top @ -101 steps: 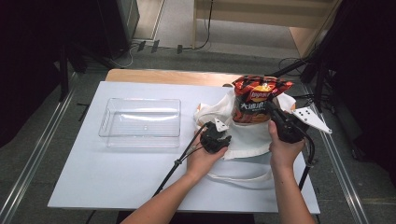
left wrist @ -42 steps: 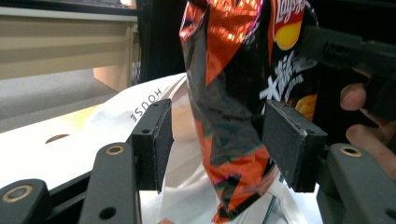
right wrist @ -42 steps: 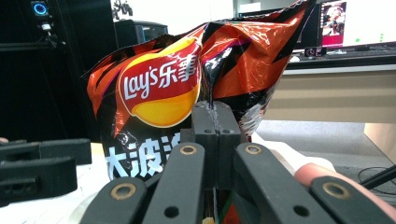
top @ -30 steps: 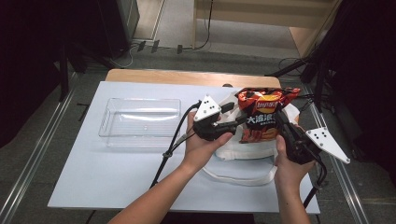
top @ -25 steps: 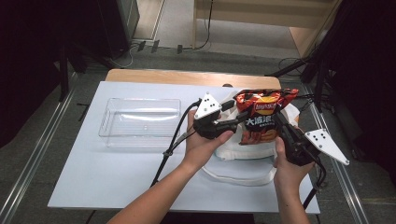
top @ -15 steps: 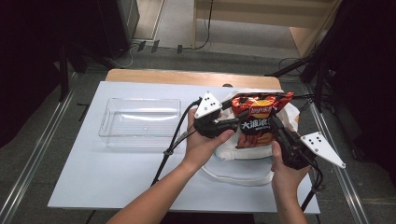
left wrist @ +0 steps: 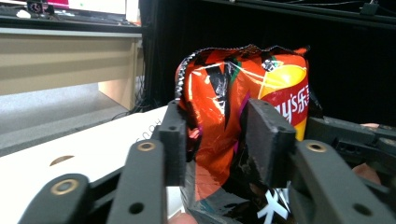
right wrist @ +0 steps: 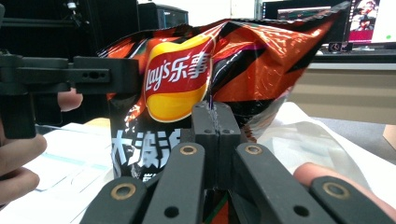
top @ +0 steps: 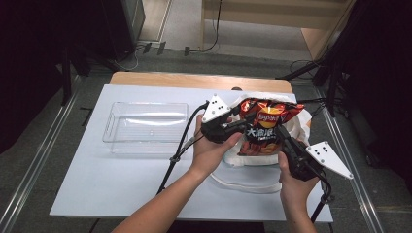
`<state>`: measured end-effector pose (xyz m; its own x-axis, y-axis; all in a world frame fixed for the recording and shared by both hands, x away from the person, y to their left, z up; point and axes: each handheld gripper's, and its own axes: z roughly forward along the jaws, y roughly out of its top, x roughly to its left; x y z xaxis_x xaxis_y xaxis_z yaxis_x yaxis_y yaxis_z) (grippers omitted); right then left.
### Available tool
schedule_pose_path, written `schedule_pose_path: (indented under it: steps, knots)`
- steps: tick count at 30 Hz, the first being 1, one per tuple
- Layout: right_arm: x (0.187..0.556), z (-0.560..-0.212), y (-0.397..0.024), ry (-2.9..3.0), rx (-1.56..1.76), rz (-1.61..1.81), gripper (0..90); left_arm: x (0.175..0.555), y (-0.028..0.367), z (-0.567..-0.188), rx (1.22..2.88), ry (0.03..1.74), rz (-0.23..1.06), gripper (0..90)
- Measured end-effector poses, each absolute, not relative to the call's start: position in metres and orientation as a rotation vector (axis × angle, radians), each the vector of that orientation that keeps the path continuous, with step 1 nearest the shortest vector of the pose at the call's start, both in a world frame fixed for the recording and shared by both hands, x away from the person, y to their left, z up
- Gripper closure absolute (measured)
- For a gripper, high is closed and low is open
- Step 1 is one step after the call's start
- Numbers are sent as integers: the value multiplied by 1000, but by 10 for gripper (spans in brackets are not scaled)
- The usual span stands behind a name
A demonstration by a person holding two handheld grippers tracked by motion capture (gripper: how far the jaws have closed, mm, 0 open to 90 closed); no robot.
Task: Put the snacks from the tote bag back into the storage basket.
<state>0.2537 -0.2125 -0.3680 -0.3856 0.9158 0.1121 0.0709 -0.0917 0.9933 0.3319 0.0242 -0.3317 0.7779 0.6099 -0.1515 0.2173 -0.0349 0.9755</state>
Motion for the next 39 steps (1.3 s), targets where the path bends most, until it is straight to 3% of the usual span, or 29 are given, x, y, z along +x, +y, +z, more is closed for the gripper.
schedule_pose_path:
  steps: [9,20,26,32,39]
  knots:
    - [250,-369,-207,1515,1074,1544,900,332,27,-330,1609,679,356,856]
    - [249,-372,-205,1536,1079,1495,891,328,33,-324,1604,668,336,900]
    - [251,-375,-209,1592,1082,1507,754,327,37,-319,1583,658,311,900]
    - [250,-377,-208,1607,1084,1509,465,327,45,-313,1552,654,298,900]
    - [245,-392,-204,1675,1070,1509,298,327,51,-311,1536,643,293,900]
